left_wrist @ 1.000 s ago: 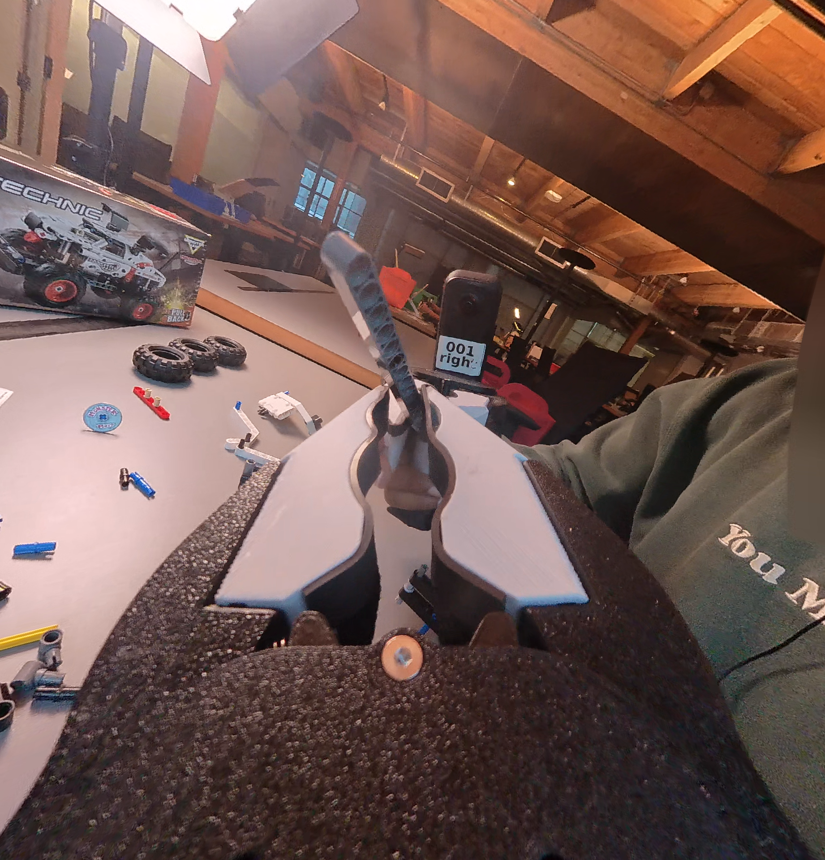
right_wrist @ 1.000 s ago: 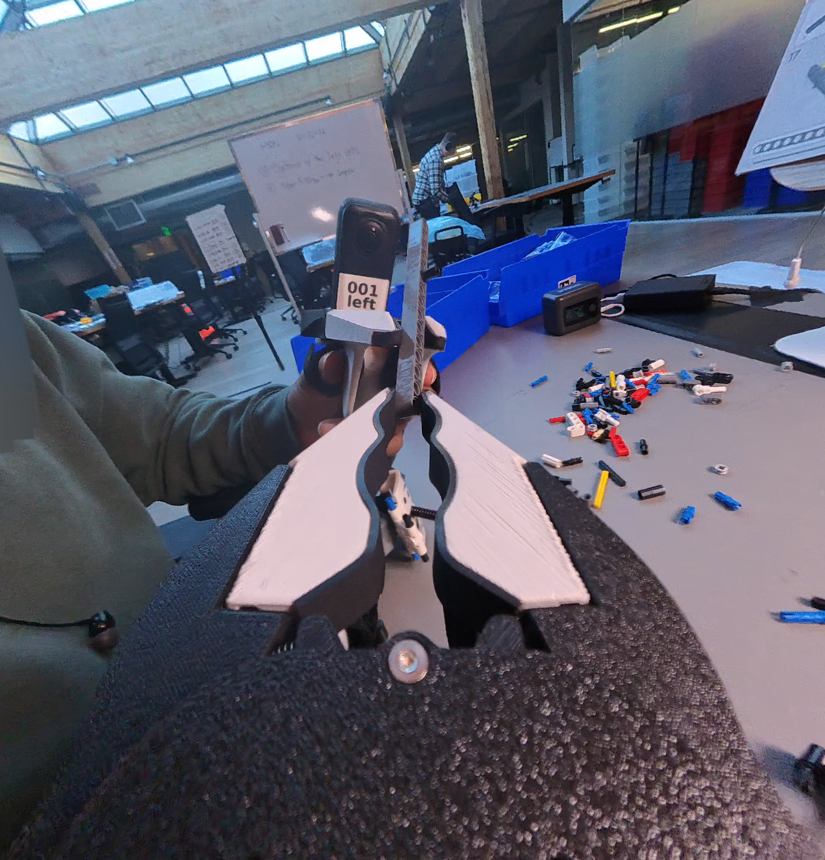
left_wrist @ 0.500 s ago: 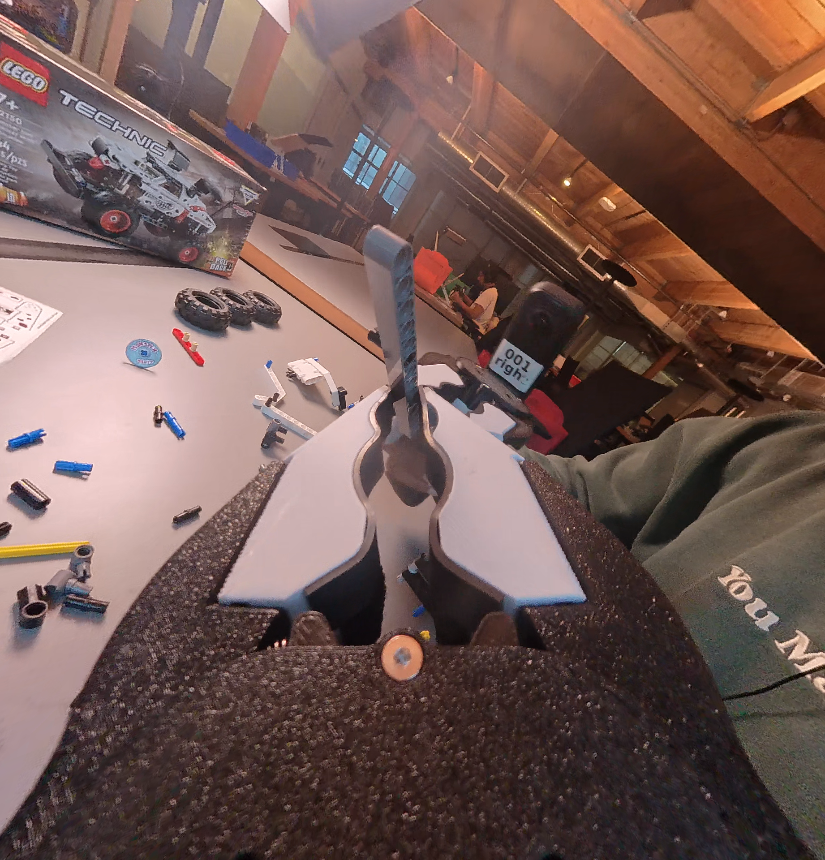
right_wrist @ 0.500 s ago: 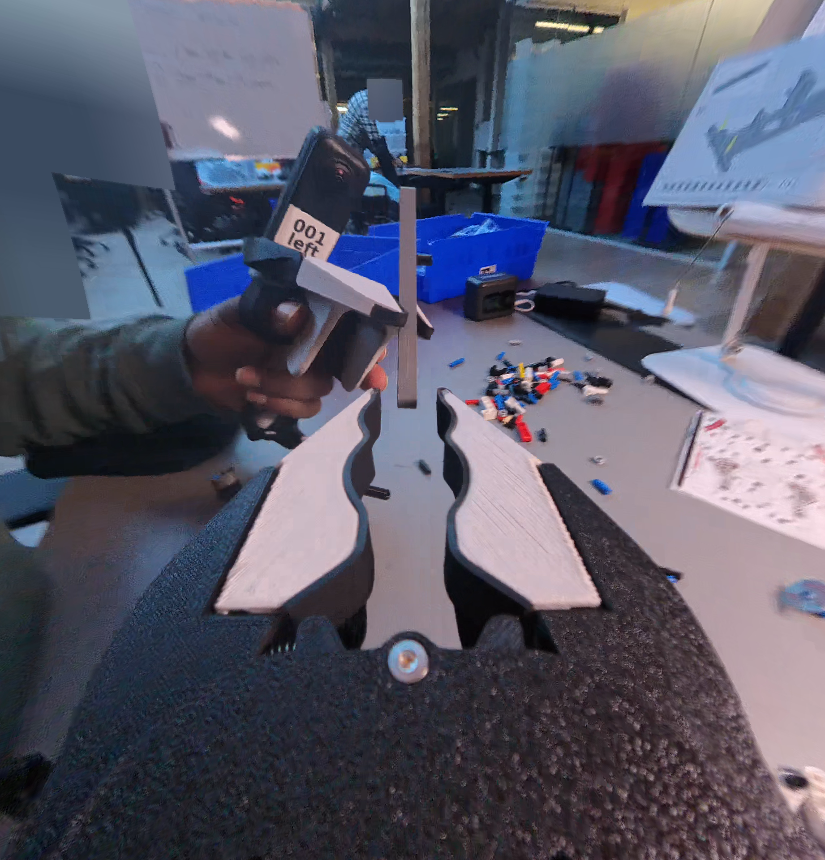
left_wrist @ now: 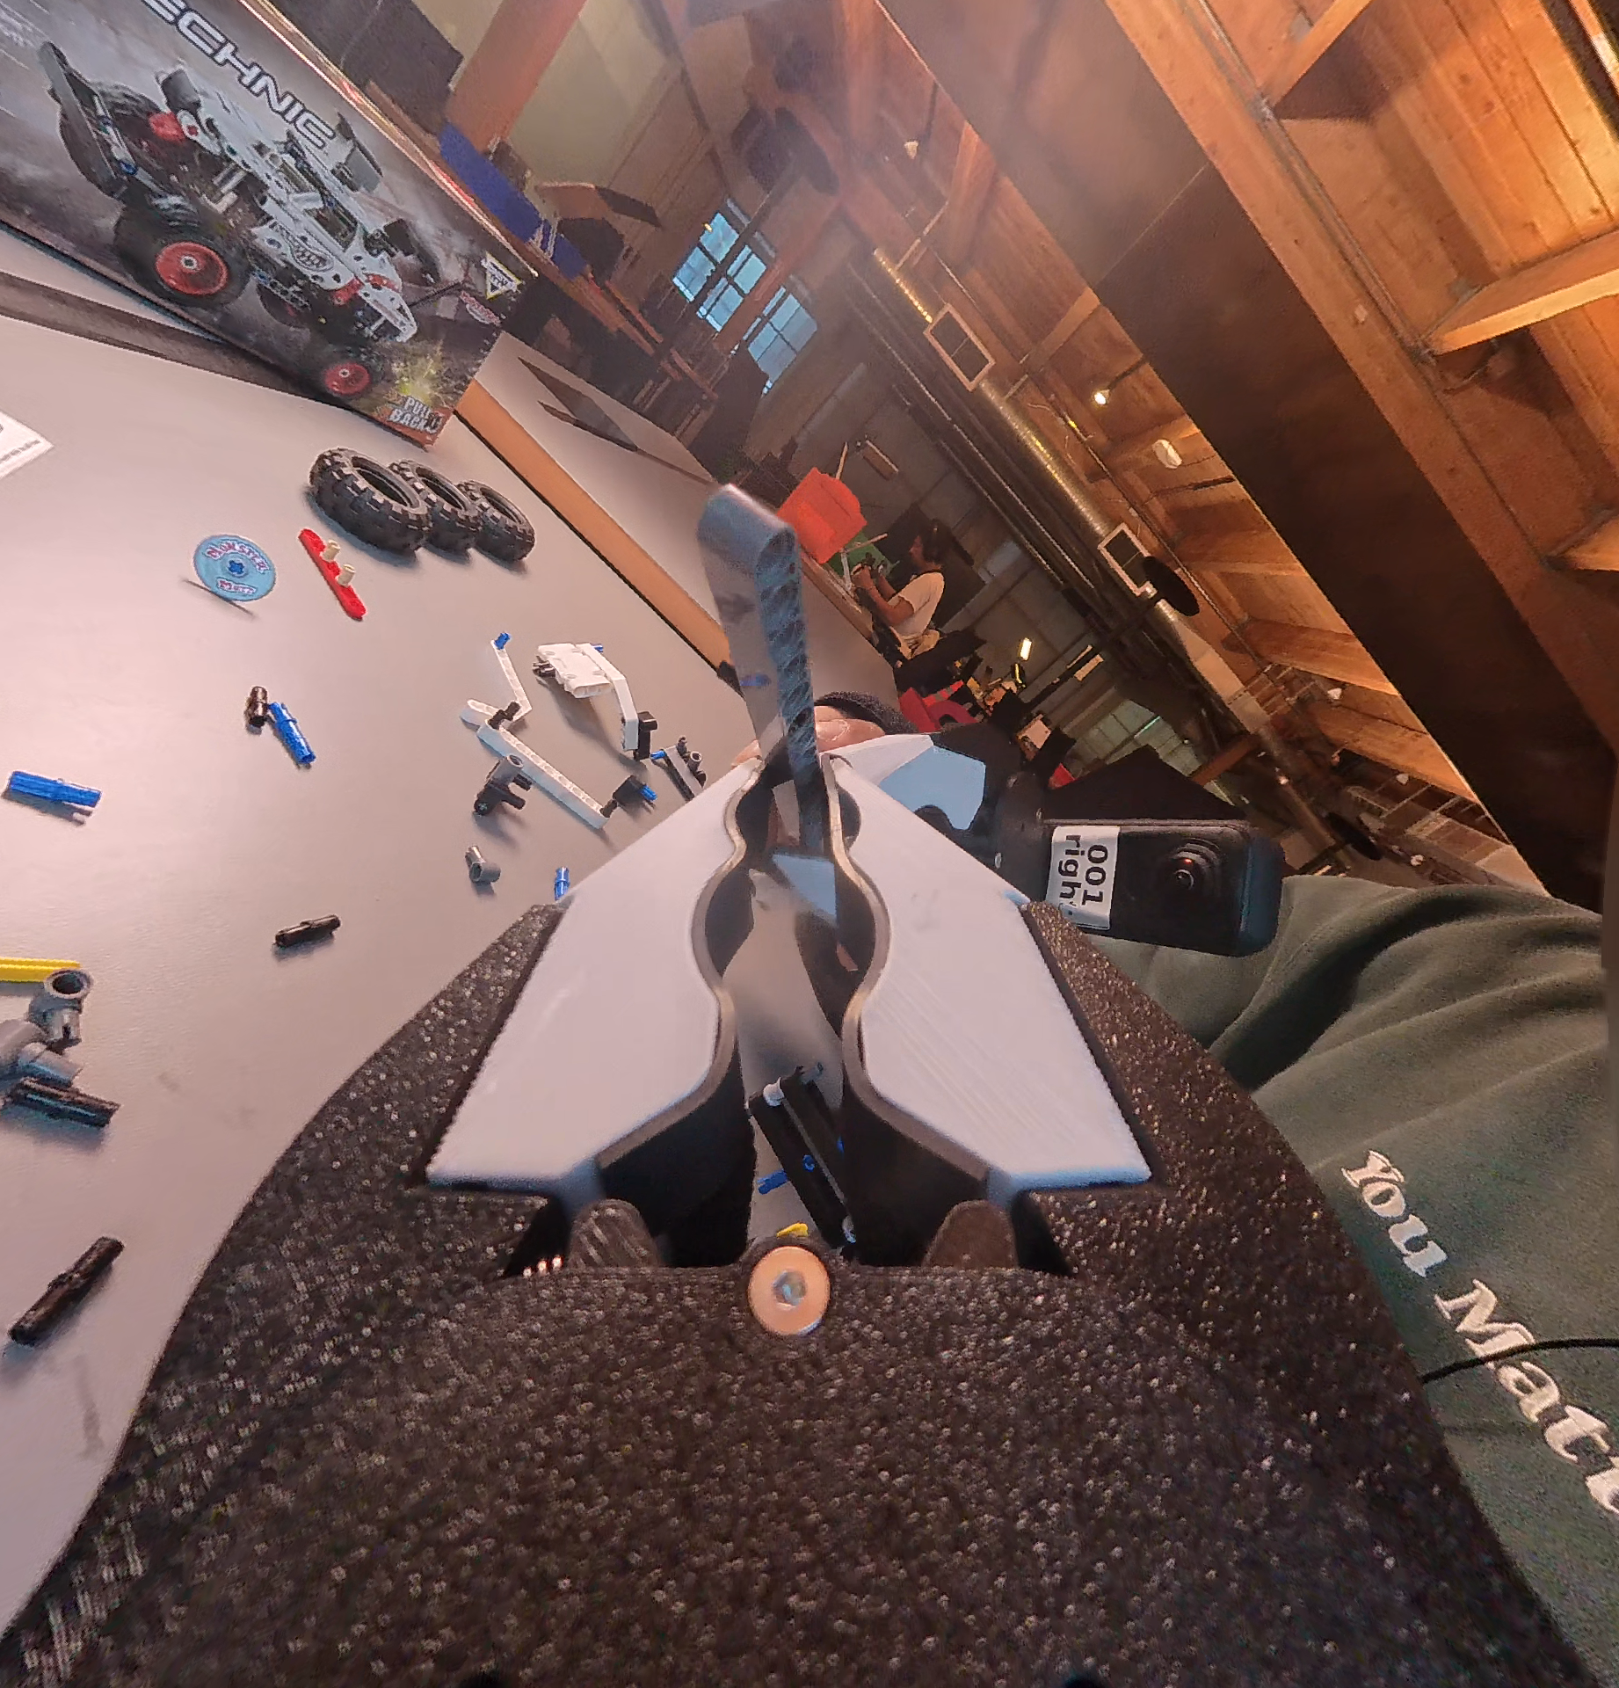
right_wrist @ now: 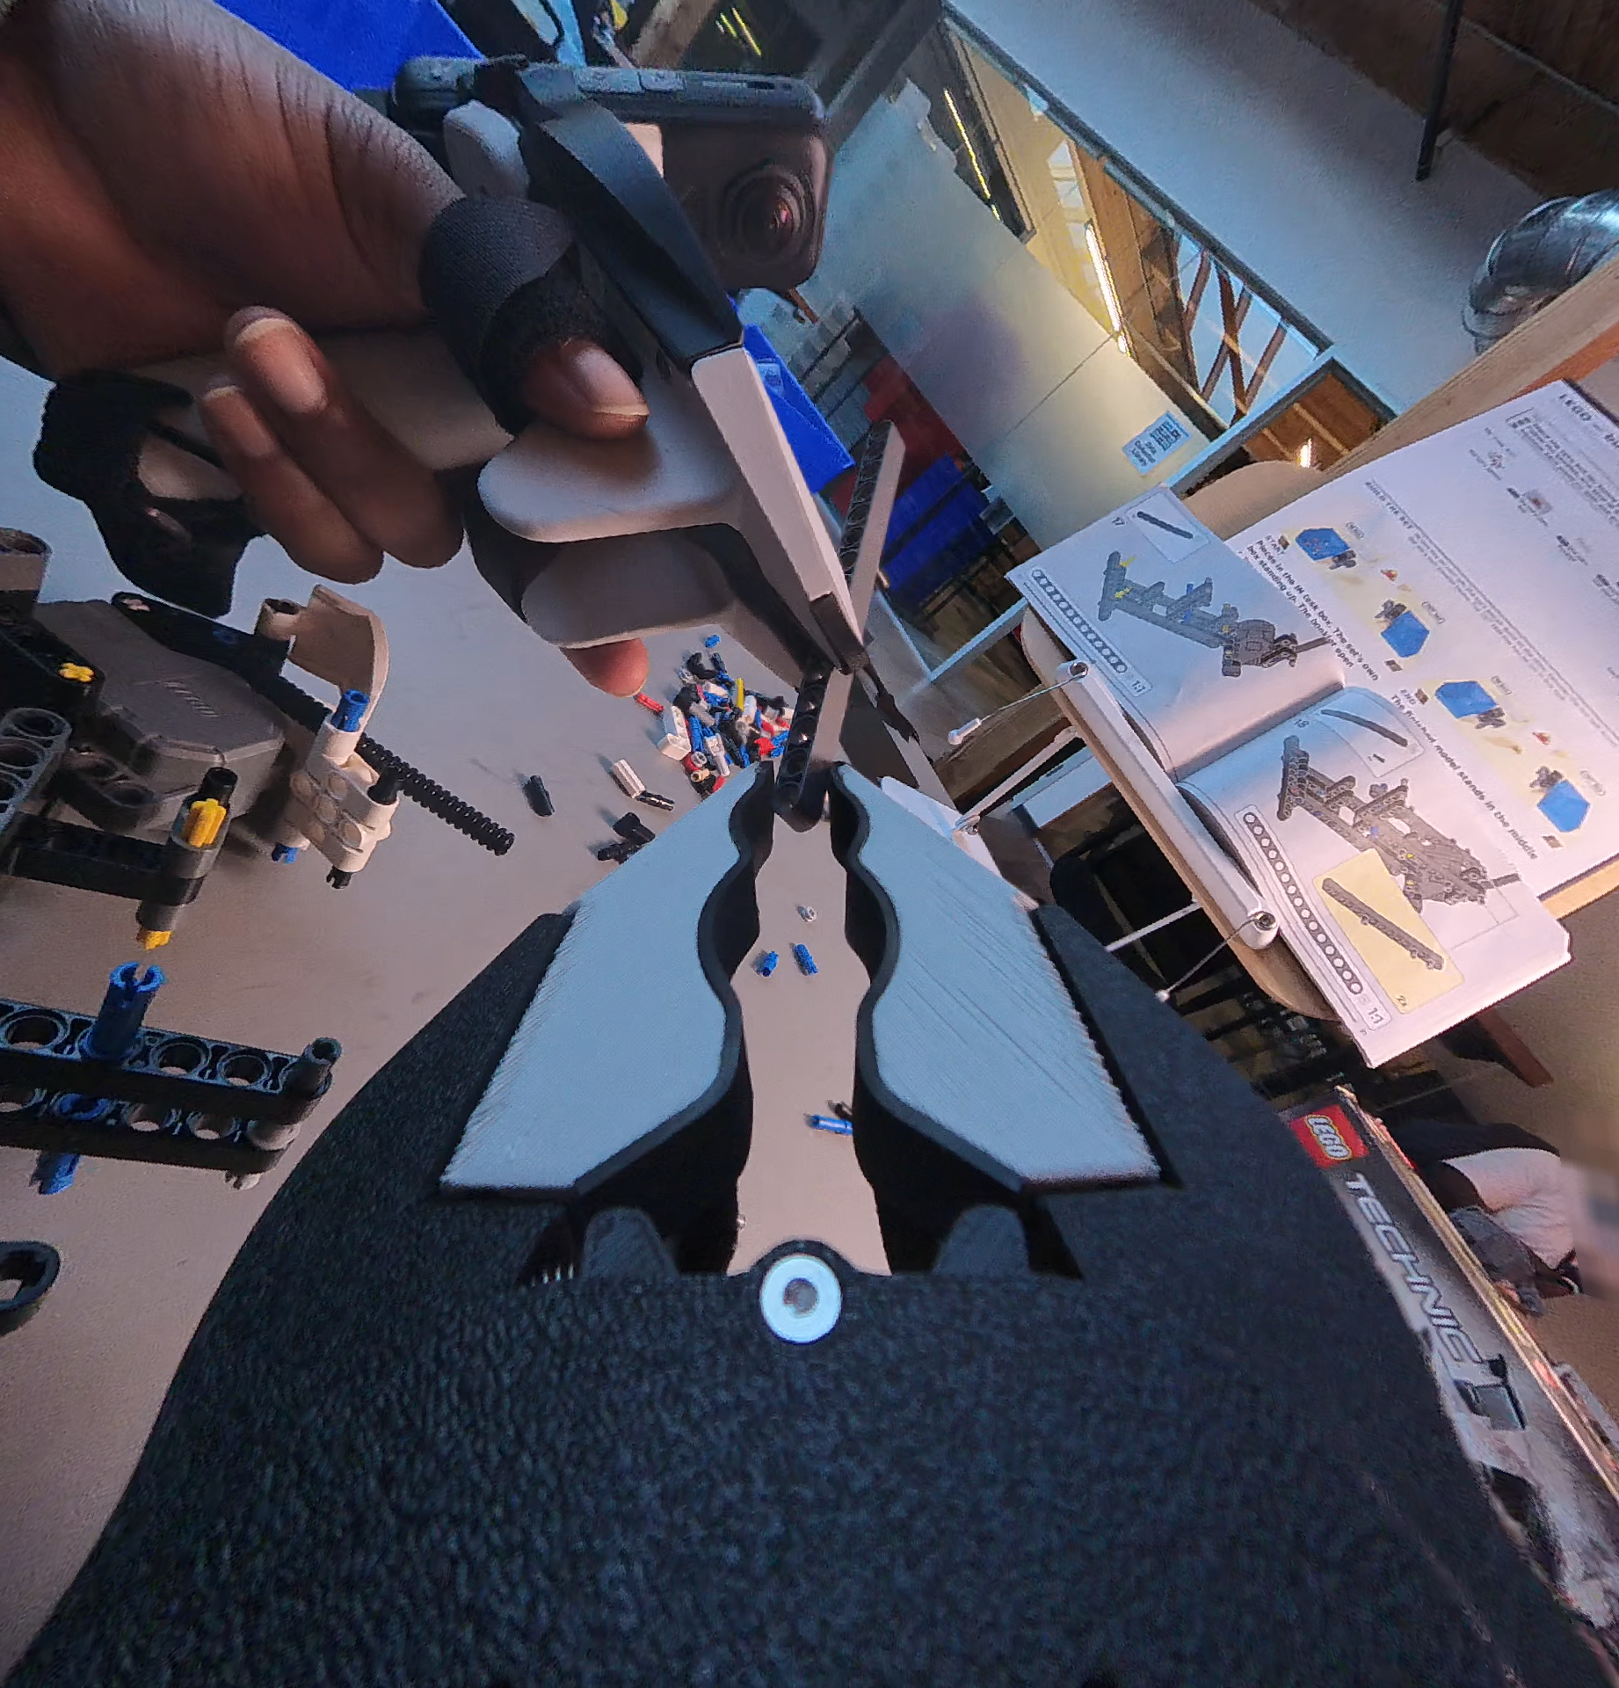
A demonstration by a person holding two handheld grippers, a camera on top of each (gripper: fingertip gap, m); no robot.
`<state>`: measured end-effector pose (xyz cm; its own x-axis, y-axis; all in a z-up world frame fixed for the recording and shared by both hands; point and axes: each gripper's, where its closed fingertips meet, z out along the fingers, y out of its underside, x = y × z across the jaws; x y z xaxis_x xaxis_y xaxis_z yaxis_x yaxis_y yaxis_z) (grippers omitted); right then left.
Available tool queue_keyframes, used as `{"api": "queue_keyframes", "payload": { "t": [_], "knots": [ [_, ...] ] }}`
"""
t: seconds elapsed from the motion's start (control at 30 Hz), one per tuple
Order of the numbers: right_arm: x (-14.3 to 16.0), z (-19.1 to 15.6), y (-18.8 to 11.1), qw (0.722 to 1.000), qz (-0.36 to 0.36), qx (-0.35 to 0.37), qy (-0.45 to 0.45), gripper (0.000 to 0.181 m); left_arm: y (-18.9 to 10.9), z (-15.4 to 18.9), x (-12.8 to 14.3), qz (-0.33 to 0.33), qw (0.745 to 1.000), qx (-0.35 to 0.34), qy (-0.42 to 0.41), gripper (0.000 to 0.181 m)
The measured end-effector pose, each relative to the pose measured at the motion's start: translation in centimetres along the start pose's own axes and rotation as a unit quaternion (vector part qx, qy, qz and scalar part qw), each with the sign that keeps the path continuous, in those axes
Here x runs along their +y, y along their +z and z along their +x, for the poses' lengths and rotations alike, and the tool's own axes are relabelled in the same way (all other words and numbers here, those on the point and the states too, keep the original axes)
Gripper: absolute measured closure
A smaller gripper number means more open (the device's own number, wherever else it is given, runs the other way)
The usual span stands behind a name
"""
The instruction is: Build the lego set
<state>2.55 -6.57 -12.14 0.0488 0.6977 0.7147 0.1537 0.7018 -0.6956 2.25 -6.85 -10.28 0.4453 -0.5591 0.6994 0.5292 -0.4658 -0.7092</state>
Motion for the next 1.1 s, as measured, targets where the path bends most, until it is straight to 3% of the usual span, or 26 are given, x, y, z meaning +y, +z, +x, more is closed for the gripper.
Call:
{"api": "queue_keyframes", "payload": {
  "t": [0.2, 0.47, 0.6, 0.83, 1.1],
  "knots": [
    [-0.1, 0.1, -0.1, 0.988, 0.019, -0.048, 0.148, 0.172, 0.0, 0.1, -0.1, 0.009, 1.000, 0.011, 0.005, 0.170],
    [-1.7, 0.5, -1.3, 0.912, 0.085, -0.152, 0.371, 0.172, -0.7, 1.1, -1.0, 0.010, 0.995, 0.015, 0.099, 0.158],
    [-2.2, 0.5, -1.8, 0.878, 0.101, -0.189, 0.428, 0.172, -0.9, 1.7, -1.0, 0.002, 0.989, 0.018, 0.149, 0.158],
    [-2.7, 0.0, -2.3, 0.829, 0.116, -0.244, 0.490, 0.172, -0.8, 2.9, -0.5, -0.005, 0.987, 0.059, 0.149, 0.168],
    [-1.7, -0.4, -1.7, 0.836, 0.094, -0.232, 0.488, 0.173, -0.8, 2.1, -0.3, -0.009, 0.991, 0.039, 0.131, 0.174]
  ]
}}
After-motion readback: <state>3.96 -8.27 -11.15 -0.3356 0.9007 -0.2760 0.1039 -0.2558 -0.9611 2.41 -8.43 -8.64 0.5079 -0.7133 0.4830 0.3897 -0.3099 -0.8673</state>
